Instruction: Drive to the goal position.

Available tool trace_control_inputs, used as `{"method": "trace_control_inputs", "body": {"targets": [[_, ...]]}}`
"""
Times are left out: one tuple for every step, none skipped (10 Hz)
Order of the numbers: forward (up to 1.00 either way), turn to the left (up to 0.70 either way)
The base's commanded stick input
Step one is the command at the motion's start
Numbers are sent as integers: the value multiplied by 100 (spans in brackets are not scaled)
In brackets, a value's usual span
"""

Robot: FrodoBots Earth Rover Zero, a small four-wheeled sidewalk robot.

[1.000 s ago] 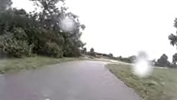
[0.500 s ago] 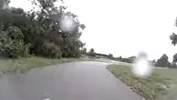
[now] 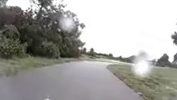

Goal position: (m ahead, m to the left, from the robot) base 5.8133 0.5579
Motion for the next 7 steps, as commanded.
{"method": "trace_control_inputs", "body": {"targets": [[85,-19],[85,0],[85,0],[85,0],[85,0],[85,0],[85,0]]}}
